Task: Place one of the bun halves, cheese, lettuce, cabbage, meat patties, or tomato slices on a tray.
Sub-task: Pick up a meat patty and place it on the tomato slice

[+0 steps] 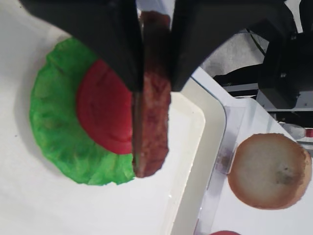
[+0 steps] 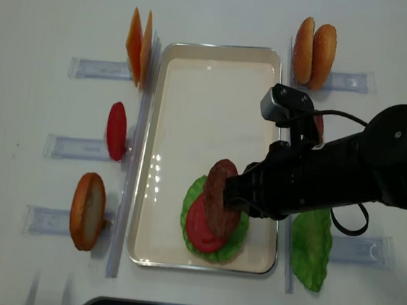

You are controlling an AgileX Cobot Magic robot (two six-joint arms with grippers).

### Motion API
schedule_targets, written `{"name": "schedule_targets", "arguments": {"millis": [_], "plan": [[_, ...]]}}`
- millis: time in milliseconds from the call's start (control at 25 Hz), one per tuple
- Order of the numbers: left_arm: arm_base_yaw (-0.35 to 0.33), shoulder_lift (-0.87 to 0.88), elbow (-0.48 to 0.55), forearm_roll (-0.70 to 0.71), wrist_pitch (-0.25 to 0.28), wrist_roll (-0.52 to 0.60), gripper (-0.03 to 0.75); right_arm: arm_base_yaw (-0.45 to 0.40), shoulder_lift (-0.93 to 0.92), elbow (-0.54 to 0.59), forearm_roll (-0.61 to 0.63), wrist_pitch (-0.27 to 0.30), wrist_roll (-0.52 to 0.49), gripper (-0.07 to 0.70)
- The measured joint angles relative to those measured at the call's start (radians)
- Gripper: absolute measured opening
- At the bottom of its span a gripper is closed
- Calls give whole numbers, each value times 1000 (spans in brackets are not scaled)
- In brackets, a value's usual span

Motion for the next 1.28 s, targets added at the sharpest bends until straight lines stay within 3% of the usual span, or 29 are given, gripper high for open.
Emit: {"name": "schedule_targets", "arguments": {"millis": [200, 480, 1280], "plan": [[0, 0, 0, 1, 0, 0, 471, -9, 14, 0, 32, 26, -31, 148], [0, 0, 0, 1, 0, 0, 471, -10, 15, -7, 140, 111, -128, 148], [0, 0, 0, 1, 0, 0, 471, -31, 86, -11, 172, 123, -185, 148]]}}
